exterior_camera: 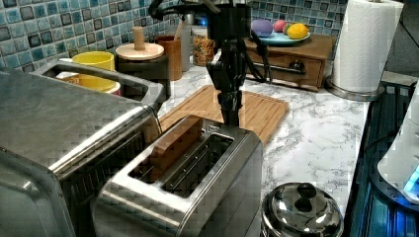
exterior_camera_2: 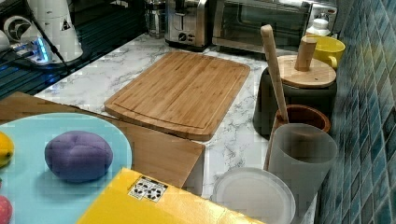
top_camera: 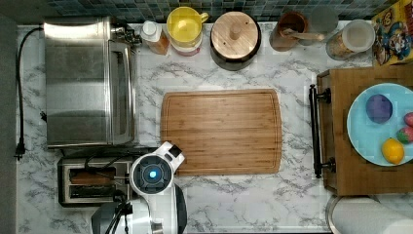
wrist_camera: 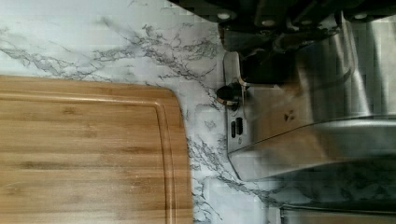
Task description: Turn on the toaster.
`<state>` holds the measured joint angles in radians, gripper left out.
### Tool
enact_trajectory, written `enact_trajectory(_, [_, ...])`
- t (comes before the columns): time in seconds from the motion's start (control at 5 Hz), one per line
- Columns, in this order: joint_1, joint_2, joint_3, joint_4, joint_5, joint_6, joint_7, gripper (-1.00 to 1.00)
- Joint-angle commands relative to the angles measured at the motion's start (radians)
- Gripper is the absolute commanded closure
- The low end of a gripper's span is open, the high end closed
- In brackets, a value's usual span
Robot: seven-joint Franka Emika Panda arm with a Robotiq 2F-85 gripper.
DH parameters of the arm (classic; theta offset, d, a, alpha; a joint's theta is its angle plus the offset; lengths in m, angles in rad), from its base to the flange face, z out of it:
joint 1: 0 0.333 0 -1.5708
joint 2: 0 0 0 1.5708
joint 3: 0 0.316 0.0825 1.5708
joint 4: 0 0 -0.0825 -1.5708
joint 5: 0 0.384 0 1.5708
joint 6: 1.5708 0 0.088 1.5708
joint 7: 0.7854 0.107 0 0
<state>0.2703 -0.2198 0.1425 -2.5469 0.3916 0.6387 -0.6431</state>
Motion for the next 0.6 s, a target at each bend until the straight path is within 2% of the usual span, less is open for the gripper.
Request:
enact_trajectory(0.2, [0.007, 0.098, 0.031, -0.007, -0.016, 0.022, 0.107, 1.00])
enact_trajectory(0.6, [0.044, 0.268, 0.053, -0.065, 0.033, 0.091, 0.117, 1.00])
